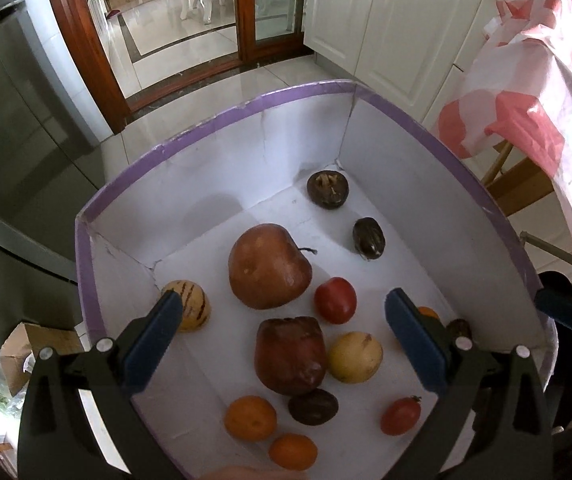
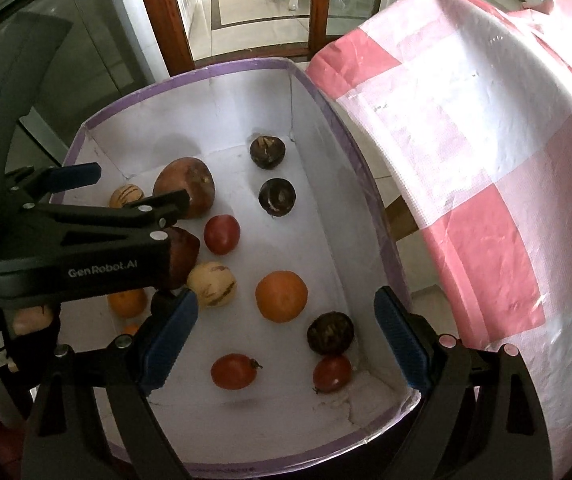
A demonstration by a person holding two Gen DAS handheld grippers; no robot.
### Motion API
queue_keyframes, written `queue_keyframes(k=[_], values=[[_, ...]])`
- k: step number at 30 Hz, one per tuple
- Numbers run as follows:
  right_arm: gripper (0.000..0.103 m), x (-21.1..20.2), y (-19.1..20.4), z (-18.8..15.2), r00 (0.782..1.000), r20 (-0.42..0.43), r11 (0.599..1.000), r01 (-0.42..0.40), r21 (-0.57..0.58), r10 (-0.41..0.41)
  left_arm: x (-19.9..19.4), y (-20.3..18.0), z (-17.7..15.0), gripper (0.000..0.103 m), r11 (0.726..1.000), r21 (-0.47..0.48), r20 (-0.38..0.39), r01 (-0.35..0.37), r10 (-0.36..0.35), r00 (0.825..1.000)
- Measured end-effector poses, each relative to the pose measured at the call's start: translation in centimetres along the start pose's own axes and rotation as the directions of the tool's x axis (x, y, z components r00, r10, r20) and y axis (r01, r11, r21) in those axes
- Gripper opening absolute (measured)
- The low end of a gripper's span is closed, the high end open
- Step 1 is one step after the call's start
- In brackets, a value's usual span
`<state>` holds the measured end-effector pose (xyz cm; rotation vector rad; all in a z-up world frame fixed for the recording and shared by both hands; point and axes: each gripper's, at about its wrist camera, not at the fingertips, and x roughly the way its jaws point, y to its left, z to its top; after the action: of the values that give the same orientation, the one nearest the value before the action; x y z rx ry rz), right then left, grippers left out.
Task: Organize fruits
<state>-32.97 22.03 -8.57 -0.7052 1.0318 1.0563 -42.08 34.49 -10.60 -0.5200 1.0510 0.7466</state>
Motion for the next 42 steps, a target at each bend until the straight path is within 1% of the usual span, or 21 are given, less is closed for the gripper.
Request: queue_keyframes(k=[30, 38, 42], values=[[0.087, 1.1, 0.3, -0.5, 0.999, -0.039, 1.0, -0.009, 0.001, 0.009, 0.6, 0.1, -0.1, 0.101, 1.0, -0.005, -0.009, 0.002, -0.002, 1.0], [0.087, 1.2, 0.4, -0.6, 0.999, -0.04, 1.0, -0.011, 0.001, 0.011, 0.5, 0.2, -0.2, 0.101, 1.0, -0.001, -0.007, -0.009, 0.009, 1.0], [0.087, 1.1, 0.4, -0.7, 0.999, -0.037, 1.0, -0.014, 0.0, 0.014, 0.7, 0.6, 0.0, 0.101, 1.0, -0.017, -0.027, 0.004, -0.004, 1.0]])
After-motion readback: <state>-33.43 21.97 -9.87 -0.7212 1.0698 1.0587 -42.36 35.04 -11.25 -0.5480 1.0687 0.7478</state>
